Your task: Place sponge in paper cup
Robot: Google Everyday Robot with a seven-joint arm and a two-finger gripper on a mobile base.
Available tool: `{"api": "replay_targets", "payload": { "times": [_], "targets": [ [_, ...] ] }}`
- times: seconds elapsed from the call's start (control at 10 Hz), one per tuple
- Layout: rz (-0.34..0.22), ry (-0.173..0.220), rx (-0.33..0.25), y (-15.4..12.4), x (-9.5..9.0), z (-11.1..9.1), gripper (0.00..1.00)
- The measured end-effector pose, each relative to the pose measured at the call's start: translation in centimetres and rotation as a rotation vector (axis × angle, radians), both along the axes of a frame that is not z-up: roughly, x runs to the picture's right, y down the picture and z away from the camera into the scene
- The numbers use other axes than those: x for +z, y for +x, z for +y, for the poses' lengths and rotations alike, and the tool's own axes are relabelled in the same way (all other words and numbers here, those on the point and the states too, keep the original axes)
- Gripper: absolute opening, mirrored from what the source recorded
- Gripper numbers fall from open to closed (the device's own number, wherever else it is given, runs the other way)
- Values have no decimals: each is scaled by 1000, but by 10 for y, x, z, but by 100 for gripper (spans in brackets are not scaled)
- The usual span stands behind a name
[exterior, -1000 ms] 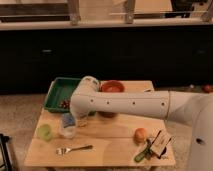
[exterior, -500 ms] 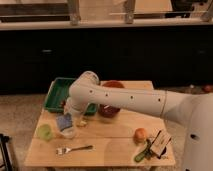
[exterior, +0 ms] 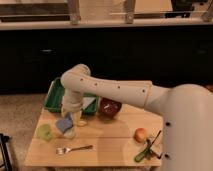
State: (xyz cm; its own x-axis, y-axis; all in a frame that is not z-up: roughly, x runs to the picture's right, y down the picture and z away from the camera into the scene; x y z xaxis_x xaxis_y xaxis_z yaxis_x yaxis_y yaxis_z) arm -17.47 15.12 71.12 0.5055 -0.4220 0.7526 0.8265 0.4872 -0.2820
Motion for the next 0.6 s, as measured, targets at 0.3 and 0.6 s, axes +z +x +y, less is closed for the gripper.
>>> {"api": "replay_targets", "payload": {
  "times": [0.3, 0.6],
  "targets": [
    [-50, -4, -76, 7, 4, 1, 1],
    [-126, -11, -117, 5, 10, 5, 1]
  ]
}}
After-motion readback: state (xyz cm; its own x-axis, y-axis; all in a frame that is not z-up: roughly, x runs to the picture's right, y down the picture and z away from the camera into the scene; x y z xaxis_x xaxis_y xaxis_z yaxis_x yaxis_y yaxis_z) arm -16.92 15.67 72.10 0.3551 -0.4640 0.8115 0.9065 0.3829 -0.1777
